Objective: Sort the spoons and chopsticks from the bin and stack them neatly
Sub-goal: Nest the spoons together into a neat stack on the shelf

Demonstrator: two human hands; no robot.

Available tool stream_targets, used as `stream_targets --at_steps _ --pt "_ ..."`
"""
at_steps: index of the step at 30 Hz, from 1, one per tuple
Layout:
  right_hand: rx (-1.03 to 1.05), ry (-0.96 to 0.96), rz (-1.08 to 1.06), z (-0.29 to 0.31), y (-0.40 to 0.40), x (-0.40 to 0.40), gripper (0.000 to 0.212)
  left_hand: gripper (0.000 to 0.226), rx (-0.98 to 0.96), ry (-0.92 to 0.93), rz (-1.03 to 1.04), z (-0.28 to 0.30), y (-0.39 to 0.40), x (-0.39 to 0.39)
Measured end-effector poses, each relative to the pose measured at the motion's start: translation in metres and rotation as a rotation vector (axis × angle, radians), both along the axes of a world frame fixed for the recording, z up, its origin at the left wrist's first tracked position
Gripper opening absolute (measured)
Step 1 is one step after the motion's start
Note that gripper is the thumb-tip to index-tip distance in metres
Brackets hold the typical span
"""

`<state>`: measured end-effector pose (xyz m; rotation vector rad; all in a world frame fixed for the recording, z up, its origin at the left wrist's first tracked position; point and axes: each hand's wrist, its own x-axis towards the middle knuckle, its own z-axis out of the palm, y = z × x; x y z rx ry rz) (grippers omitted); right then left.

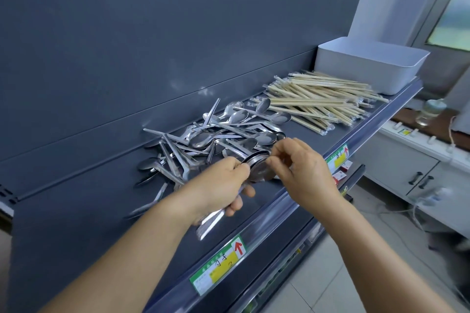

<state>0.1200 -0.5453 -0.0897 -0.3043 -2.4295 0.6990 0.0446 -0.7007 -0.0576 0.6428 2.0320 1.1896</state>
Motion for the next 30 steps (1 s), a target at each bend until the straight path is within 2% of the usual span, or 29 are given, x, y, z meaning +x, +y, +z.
stream_targets --at_steps 5,9,11,14,19,23,26,28,30 --pt "-0.038 -0.060 -0.094 -0.004 0.016 0.004 0.014 0.016 -0.031 0.041 0.014 -0.009 0.006 0.002" --pt "0.068 -0.386 -0.226 -0.012 0.033 0.009 0.038 0.018 -0.002 0.068 0.099 -0.015 0.007 -0.006" --pt "0.079 -0.450 -0.228 -0.017 0.034 0.008 0.041 0.017 0.002 0.110 0.098 -0.017 0.006 -0.010" --pt "0.052 -0.437 -0.247 -0.020 0.033 0.001 0.037 0.022 -0.013 0.198 0.091 -0.019 0.005 -0.015" --pt "0.017 -0.329 -0.263 -0.021 0.038 -0.008 0.013 0.025 0.021 0.264 0.098 -0.013 0.005 -0.018" --pt "-0.039 -0.208 -0.271 -0.013 0.046 -0.005 0.012 0.025 0.047 0.396 0.128 0.001 0.008 -0.020" --pt "-0.111 -0.182 -0.152 -0.002 0.048 -0.004 0.010 0.023 0.035 0.465 0.142 0.010 0.012 -0.022" --pt "-0.163 -0.149 -0.043 0.004 0.043 -0.003 0.011 0.018 -0.001 0.452 0.121 0.011 0.015 -0.023" --pt "-0.230 -0.105 0.009 0.007 0.038 -0.004 0.012 0.018 -0.011 0.336 0.109 0.007 0.017 -0.021"
